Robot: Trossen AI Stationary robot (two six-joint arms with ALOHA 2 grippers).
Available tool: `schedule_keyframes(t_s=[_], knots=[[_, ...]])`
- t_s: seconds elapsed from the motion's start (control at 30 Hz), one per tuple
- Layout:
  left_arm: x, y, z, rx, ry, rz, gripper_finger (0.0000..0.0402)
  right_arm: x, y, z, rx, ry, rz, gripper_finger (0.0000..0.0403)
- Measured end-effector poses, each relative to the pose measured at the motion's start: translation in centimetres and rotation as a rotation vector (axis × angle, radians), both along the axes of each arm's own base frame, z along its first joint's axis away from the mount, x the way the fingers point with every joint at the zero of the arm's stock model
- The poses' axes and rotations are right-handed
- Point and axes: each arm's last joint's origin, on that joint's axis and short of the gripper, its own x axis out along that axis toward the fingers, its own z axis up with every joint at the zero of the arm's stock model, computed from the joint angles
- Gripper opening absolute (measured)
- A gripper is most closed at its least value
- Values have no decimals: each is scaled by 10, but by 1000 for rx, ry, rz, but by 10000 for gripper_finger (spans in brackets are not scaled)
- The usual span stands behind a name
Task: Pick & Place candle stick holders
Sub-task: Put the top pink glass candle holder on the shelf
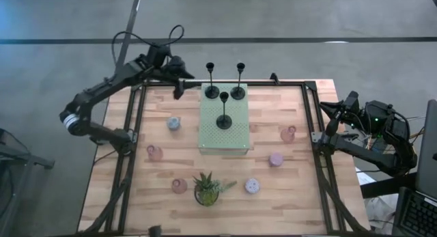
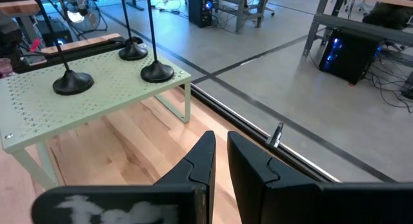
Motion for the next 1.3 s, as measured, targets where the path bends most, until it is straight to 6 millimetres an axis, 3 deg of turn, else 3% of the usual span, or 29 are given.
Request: schedule_keyframes(t_s=[0.3,0.67,0.8,1.0,1.3], knots=[[-64,-63,21,-182,146,93,185,0,0,0,0,0,0,34],[-134,-134,21,-480,331,281,181,0,0,0,0,0,0,34],[-146,-147,20,-548,364,322,181,0,0,0,0,0,0,34],[-150,-152,15,-598,358,382,181,0,0,0,0,0,0,34],[-144,-159,-24,-759,481,285,180,0,0,0,0,0,0,34]])
